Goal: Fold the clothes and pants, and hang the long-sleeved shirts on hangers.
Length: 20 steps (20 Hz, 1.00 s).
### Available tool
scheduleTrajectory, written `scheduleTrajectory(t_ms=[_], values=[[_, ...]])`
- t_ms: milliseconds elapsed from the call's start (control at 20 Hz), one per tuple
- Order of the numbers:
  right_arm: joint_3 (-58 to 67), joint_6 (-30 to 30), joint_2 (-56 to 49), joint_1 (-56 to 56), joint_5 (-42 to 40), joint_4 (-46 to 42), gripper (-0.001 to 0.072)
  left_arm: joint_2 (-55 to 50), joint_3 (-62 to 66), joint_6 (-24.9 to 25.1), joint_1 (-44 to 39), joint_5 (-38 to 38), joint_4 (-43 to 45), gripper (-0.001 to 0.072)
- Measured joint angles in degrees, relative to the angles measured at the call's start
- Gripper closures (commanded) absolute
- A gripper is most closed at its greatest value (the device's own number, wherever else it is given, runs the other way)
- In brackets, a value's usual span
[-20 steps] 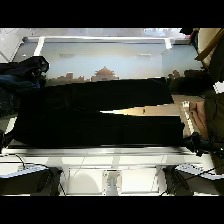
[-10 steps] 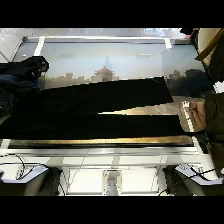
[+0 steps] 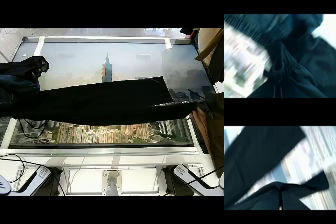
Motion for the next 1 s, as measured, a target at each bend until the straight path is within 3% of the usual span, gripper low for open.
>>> scheduleTrajectory(t_ms=[200, 350, 700, 1000], values=[[9.7, 5.7, -11.3, 9.4, -9.1, 0.6, 0.0707, -8.4, 8.7, -13.7, -12.7, 5.6, 15.0, 0.0697], [17.9, 8.3, -20.8, 15.5, -14.3, 0.6, 0.0707, -16.1, 15.5, -19.6, -18.6, 6.7, 20.8, 0.0697], [32.6, 13.5, -39.8, 23.2, -23.1, 0.7, 0.0707, -27.2, 22.1, -27.0, -23.1, 10.1, 25.6, 0.0697], [37.2, 15.5, -46.4, 25.2, -27.9, 0.9, 0.0707, -30.0, 22.8, -30.9, -23.9, 15.5, 26.6, 0.0696]])
